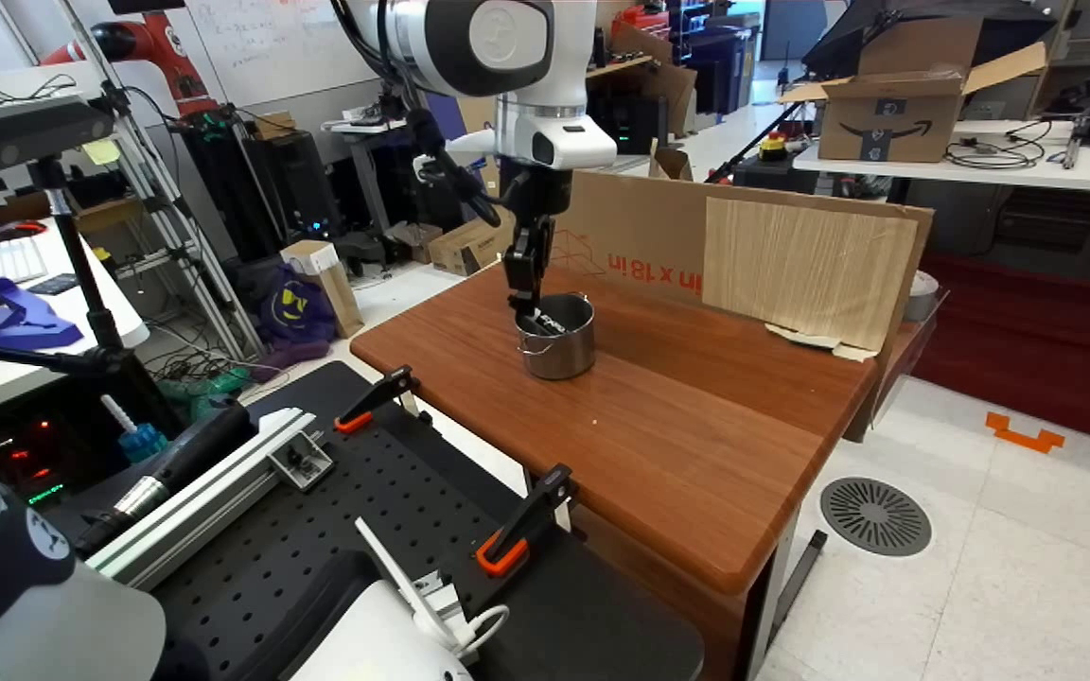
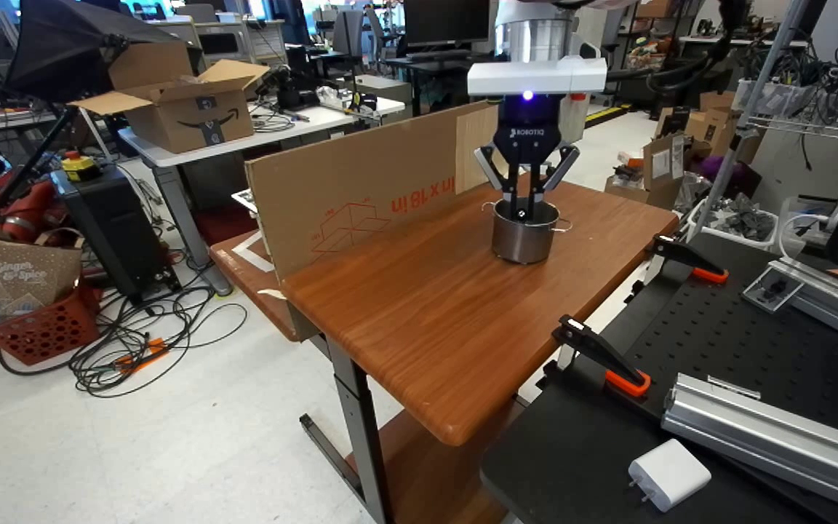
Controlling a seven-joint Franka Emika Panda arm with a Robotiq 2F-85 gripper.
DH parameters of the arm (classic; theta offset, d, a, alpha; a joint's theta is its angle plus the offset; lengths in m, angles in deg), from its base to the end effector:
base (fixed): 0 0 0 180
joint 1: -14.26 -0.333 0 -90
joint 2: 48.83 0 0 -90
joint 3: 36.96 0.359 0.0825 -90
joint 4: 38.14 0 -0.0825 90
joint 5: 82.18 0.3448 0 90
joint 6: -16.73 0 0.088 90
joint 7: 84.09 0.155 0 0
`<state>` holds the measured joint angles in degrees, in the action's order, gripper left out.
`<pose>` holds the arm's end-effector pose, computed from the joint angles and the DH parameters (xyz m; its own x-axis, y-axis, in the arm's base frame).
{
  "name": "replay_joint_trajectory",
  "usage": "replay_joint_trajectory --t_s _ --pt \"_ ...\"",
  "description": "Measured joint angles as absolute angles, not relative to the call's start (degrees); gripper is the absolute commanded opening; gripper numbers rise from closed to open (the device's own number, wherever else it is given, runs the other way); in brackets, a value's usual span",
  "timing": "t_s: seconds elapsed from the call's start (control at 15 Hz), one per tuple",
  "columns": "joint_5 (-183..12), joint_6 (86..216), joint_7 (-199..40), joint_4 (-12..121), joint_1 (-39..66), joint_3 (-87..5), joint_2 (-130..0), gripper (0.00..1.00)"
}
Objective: Pick up the pen from the silver pot and put it on the table.
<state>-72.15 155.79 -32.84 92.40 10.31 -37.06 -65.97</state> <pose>0.5014 0.0399 0.2383 0.5540 -0.8150 -0.1699 -0.8191 -0.5701 0.0637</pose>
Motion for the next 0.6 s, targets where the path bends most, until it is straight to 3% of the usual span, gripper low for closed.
replay_joint_trajectory --t_s 0.6 --pt "-72.1 148.6 -38.1 94.0 10.7 -37.1 -55.9 0.05"
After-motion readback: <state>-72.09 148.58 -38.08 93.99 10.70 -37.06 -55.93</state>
